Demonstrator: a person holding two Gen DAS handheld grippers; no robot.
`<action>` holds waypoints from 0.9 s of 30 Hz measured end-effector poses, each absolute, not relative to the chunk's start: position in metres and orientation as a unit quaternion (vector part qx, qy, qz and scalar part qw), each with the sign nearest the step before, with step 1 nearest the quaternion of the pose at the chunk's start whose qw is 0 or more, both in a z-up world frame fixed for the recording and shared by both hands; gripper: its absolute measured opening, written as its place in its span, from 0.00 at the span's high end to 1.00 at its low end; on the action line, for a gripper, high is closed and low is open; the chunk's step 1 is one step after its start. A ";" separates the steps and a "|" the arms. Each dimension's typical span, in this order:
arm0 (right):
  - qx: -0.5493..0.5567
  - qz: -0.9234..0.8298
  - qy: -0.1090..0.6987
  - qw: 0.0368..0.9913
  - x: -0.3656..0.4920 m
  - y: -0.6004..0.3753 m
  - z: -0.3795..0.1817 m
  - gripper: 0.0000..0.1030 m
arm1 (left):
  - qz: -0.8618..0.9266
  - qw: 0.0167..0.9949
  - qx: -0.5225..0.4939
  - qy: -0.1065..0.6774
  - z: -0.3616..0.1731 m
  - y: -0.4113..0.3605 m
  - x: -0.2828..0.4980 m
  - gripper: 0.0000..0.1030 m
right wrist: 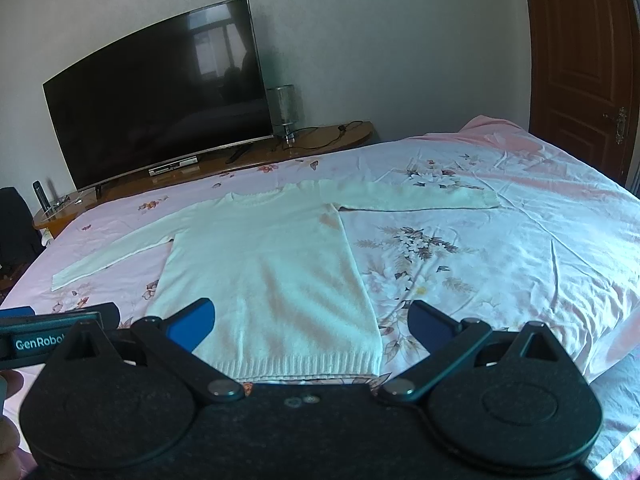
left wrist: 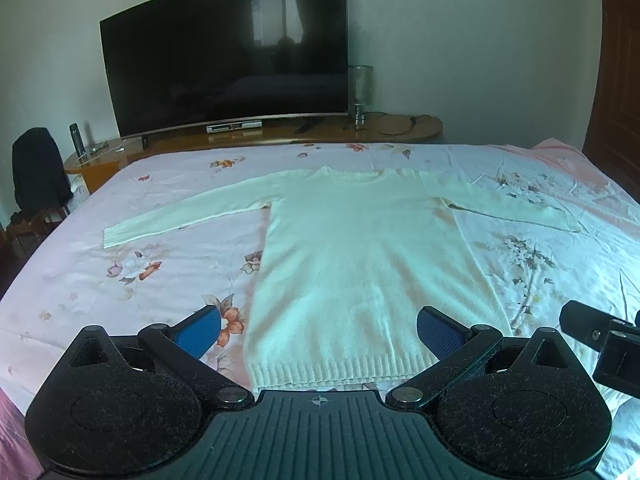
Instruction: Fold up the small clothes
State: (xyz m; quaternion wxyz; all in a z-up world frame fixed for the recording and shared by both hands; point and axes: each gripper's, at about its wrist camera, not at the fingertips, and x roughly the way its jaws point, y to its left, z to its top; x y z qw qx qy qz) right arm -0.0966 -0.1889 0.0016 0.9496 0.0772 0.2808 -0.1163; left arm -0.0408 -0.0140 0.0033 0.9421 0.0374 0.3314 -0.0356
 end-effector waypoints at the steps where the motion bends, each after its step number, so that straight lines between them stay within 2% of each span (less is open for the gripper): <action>1: 0.095 -0.111 0.280 0.949 -0.096 -0.190 0.001 0.00 | -0.036 0.942 0.038 0.332 0.003 -0.014 -0.039 0.00; 13: 0.118 -0.114 0.301 0.939 -0.072 -0.192 -0.002 0.00 | -0.029 0.938 0.036 0.345 -0.009 -0.014 -0.012 0.00; 19: 0.094 -0.127 0.314 0.936 -0.055 -0.197 -0.007 0.00 | -0.032 0.937 0.038 0.345 -0.013 -0.020 0.008 0.00; 27: 0.083 -0.140 0.298 0.941 -0.020 -0.218 -0.015 0.00 | -0.028 0.934 0.030 0.354 -0.023 -0.033 0.056 0.00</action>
